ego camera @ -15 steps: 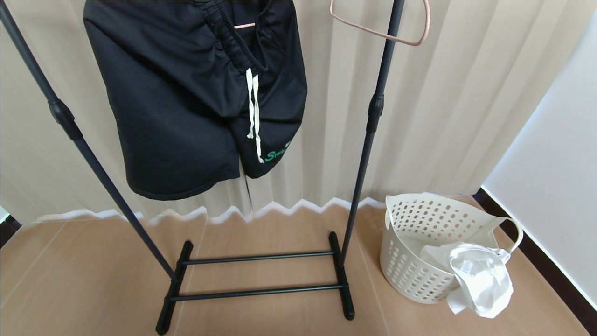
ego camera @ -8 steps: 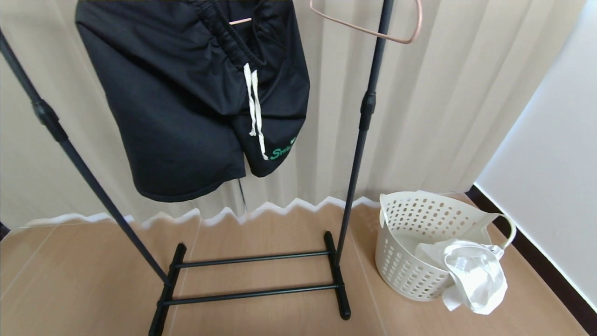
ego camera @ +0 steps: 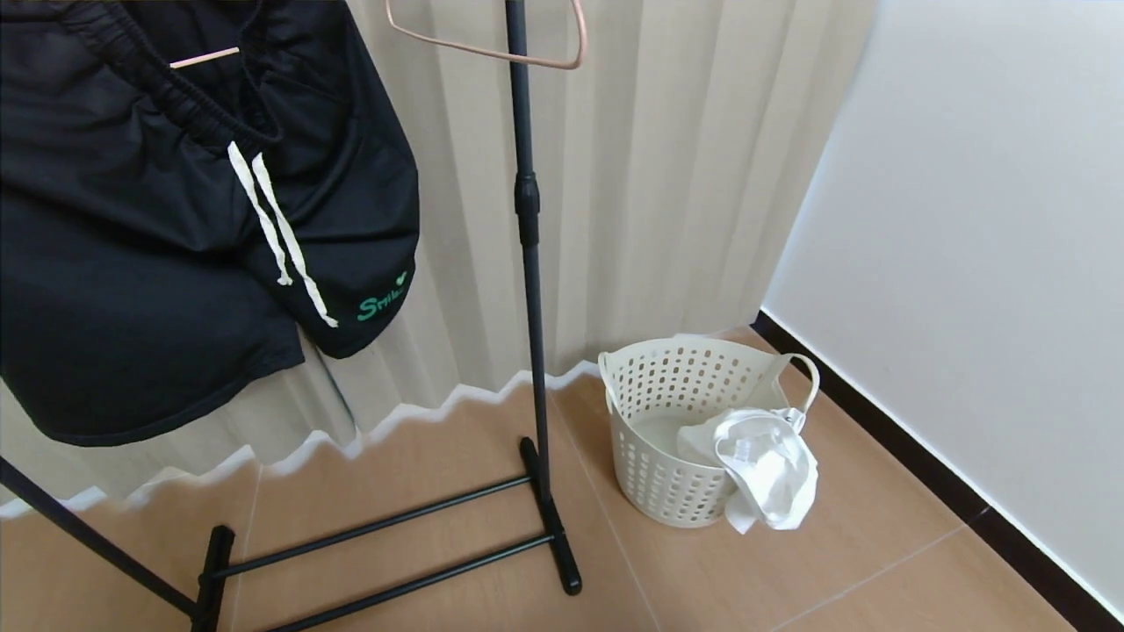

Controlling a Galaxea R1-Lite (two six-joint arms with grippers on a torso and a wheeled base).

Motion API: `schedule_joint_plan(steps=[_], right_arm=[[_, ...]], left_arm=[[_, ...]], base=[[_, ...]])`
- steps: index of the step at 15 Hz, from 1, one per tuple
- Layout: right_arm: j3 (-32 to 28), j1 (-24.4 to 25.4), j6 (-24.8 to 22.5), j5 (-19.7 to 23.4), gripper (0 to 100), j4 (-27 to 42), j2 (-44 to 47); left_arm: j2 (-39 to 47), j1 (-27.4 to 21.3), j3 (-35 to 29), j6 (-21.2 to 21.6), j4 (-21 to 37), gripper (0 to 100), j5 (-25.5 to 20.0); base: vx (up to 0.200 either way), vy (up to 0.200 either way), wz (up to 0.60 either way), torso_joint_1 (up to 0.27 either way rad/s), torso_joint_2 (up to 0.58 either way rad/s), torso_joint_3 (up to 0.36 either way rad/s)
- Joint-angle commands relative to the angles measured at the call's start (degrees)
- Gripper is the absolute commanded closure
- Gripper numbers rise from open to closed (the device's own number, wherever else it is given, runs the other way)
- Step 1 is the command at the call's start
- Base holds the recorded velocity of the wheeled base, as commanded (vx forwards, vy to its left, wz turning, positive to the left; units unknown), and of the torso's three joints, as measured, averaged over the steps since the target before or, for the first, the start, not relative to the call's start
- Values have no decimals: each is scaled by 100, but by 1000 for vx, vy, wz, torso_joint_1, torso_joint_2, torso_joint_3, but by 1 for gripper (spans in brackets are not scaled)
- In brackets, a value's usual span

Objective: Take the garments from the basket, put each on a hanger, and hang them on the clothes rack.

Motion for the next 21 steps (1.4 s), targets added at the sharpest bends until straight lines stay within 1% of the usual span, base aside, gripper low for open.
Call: schedule_joint_plan(steps=[1, 7, 14, 19, 20, 21], right_arm=[[1, 4, -4, -2, 0, -7, 7], [1, 4, 4, -2, 0, -7, 7], [1, 4, 4, -2, 0, 2, 7], [1, 4, -4, -2, 0, -7, 7], [1, 4, 4, -2, 0, 2, 7], [1, 4, -4, -2, 0, -7, 7]], left_arm=[[8, 6, -1, 4, 2, 0, 0], [8, 6, -10, -22, 2, 0, 0], [8, 6, -10, -66, 2, 0, 0], [8, -3, -10, -66, 2, 0, 0], [8, -3, -10, -66, 2, 0, 0], [8, -3, -10, -66, 2, 0, 0]], base=[[0, -200, 0, 2, 2, 2], [0, -200, 0, 1, 0, 2], [200, 0, 0, 4, 4, 3], [0, 0, 0, 0, 0, 0], [0, 0, -600, 2, 2, 7], [0, 0, 0, 0, 0, 0]])
